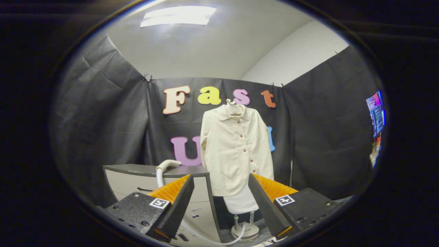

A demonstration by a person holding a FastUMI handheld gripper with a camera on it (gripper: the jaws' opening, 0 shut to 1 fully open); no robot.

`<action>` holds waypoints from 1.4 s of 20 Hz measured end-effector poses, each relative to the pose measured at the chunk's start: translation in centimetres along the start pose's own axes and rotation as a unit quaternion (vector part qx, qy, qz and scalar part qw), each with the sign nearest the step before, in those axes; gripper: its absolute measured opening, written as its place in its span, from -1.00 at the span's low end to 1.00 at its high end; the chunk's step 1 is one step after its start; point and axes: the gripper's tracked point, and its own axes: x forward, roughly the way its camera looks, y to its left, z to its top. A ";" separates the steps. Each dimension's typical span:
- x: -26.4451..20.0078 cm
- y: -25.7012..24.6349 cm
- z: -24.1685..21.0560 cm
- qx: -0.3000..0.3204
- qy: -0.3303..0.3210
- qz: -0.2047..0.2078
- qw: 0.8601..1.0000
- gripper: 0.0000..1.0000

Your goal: Iron the clothes twice with a garment steamer, once on the left side and once on the right side.

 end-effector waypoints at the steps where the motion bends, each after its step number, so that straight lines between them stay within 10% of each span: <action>1: 0.5 0.4 -0.2 0.004 0.000 0.005 1.000 0.92; 15: 14.8 13.0 -3.3 0.039 0.108 0.134 0.984 0.92; 28: 29.5 23.4 -8.1 -0.009 0.304 0.191 0.933 0.93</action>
